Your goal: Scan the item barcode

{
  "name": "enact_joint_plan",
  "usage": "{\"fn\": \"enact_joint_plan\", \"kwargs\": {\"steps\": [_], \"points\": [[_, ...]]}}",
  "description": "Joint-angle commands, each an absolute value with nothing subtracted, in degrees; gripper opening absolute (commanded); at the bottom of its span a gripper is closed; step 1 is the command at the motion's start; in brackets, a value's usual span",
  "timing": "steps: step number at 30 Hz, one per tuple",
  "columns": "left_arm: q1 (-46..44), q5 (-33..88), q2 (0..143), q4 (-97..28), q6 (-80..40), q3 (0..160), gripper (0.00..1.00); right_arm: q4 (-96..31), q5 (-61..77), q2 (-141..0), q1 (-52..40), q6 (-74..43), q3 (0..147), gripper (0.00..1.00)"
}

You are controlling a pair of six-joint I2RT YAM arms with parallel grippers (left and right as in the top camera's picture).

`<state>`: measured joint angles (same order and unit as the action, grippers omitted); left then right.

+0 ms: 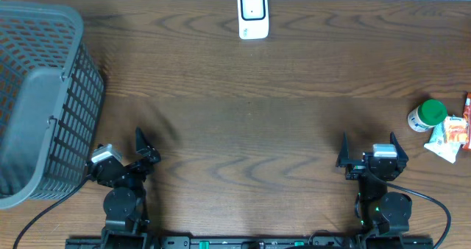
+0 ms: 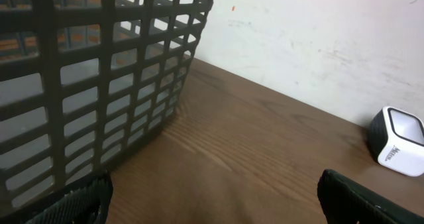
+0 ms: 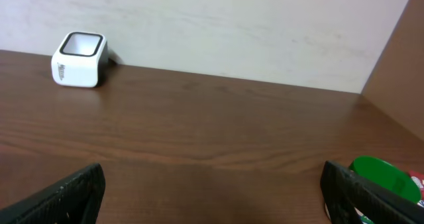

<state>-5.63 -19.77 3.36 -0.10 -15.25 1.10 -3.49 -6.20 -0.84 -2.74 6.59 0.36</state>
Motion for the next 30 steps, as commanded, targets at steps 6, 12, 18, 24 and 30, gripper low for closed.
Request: {"fn": "enact_joint_plan", "kwargs": {"steps": [6,12,18,24,30], "points": [[-2.9,-14.83,3.07,-3.07,-9.61,0.23,0.99,-3.64,-6.76,-0.34,-1.91,5.82,0.32,0.99],[-2.9,-14.11,-0.14,-3.2,-5.13,0.23,0.99,-3.64,-6.74,-0.34,-1.91,5.82,0.32,0.99],[-1.98,-13.41,0.08,-3.4,-5.1,0.25,0.99,-3.64,-6.76,-0.34,-1.91,5.82,0.32,0.99],[-1.93,-10.26,0.08,-3.64,-1.23,0.27,0.99,-3.64,-6.76,-0.34,-1.91,5.82,0.32,0.99],[-1.93,-8.49,0.08,-3.66,-1.08,0.27,0.99,-3.64,-6.76,-0.34,-1.91,5.82,0.32,0.99]]}}
